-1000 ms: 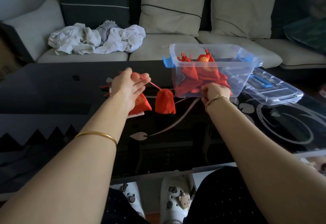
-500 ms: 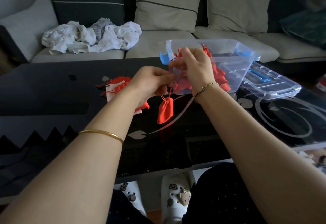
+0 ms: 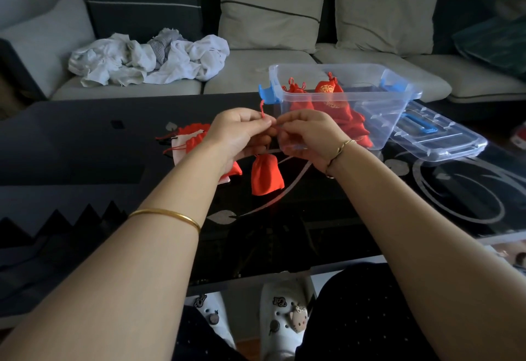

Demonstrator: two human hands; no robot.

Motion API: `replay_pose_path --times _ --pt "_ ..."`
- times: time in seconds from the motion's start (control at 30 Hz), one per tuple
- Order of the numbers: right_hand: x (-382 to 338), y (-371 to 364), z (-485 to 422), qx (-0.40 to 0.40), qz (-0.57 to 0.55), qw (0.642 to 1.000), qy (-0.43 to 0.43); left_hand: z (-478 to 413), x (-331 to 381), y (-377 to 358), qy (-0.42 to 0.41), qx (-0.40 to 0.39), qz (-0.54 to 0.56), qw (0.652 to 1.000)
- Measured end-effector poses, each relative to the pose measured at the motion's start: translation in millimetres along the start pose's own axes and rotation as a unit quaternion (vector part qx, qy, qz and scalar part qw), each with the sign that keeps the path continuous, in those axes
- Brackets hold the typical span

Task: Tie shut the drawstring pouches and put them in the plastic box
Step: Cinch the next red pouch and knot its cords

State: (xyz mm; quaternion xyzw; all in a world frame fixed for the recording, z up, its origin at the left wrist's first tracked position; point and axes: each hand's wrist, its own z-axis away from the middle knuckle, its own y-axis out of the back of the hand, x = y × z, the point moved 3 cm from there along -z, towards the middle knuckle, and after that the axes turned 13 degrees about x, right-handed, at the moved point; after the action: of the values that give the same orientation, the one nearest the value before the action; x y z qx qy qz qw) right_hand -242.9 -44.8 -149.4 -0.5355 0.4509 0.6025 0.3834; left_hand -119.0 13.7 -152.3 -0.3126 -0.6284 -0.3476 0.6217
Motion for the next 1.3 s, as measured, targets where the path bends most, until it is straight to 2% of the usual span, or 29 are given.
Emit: replay_pose_path --times 0.07,0.13,0.23,0.3,0.37,0.5,0.6,0.73,0.83,0.93,1.03,1.13,1.3 --pt "0 -1 5 -0.050 0.006 0.998 -0.034 -1 0 1 -0.011 0.012 -0.006 1.000" --pt "4 -2 8 -0.083 0.087 0.992 -0.039 0 1 1 -0.018 0.002 -0.016 1.000" --pt "6 -3 1 -0.026 0.166 0.985 0.030 1 3 -1 -0.029 -0.023 -0.052 0.998" --pt "6 -5 -4 0.010 0.106 0.992 0.063 3 5 -4 -0.061 -0.047 -0.079 0.994" --pt "8 -9 -4 -0.011 0.037 0.998 0.043 4 7 -5 -0.117 -0.056 -0.125 0.984" --pt "16 -13 -3 -0.067 -0.017 0.997 -0.016 4 9 -7 -0.282 -0.003 -0.261 0.923" --pt "21 -14 -1 -0.095 -0.060 0.991 -0.068 4 7 -7 -0.319 0.034 -0.271 0.908" --pt "23 -12 3 -0.155 -0.068 0.977 -0.127 3 7 -5 -0.321 0.060 -0.243 0.913" --pt "25 -10 2 -0.164 -0.065 0.974 -0.139 4 8 -3 -0.313 0.063 -0.227 0.920" --pt "26 -8 -2 -0.133 -0.068 0.979 -0.136 3 5 0 -0.277 0.066 -0.214 0.934" --pt "26 -4 -6 -0.080 -0.057 0.989 -0.114 2 0 4 -0.205 0.064 -0.174 0.961" --pt "26 -1 -8 -0.032 -0.073 0.992 -0.101 0 -3 10 -0.151 0.103 -0.146 0.972" --pt "26 1 -9 0.008 -0.218 0.964 -0.151 -3 -9 15 -0.104 0.135 -0.203 0.964"
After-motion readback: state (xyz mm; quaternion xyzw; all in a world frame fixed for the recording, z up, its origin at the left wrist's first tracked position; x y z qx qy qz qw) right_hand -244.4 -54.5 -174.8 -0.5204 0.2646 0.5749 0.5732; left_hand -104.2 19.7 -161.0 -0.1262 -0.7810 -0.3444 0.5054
